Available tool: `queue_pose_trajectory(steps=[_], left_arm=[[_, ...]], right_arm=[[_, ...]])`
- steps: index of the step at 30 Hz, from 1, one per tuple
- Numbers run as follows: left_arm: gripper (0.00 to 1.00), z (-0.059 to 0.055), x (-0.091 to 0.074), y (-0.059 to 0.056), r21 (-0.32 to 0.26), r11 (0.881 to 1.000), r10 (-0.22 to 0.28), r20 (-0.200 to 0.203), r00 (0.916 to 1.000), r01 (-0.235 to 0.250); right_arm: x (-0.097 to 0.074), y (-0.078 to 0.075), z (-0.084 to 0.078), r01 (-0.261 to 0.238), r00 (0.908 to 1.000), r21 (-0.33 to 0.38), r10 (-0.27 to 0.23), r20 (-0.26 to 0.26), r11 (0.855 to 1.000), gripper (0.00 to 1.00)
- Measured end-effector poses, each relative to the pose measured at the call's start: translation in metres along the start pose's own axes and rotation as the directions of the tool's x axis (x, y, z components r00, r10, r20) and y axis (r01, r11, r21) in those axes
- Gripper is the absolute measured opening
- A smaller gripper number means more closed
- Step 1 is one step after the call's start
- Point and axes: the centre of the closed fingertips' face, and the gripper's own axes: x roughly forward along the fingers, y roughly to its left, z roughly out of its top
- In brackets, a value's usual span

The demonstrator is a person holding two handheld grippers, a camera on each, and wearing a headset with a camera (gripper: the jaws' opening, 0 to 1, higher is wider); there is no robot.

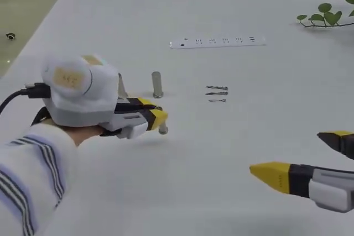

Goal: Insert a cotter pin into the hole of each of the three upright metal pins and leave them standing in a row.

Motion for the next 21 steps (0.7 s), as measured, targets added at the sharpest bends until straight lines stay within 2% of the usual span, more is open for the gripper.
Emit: queue_pose_trajectory(steps=[7,14,21], left_arm=[[0.05,-0.017,0.001,-0.019,0.025,0.999,-0.043,-0.038,0.9984,0.044],[0.05,-0.03,0.004,-0.035,0.114,0.99,-0.07,-0.07,0.9951,0.078],[0.05,-0.041,0.01,-0.046,0.11,0.989,-0.088,-0.096,0.9915,0.098]], right_arm=[[-0.004,-0.001,-0.004,0.009,1.0,-0.001,-0.009,-0.004,1.0,0.93],[-0.009,-0.001,-0.006,0.02,0.9998,-0.007,-0.02,-0.003,1.0,0.93],[-0.009,0.003,-0.008,0.018,0.9998,-0.007,-0.018,-0.005,1.0,0.93]])
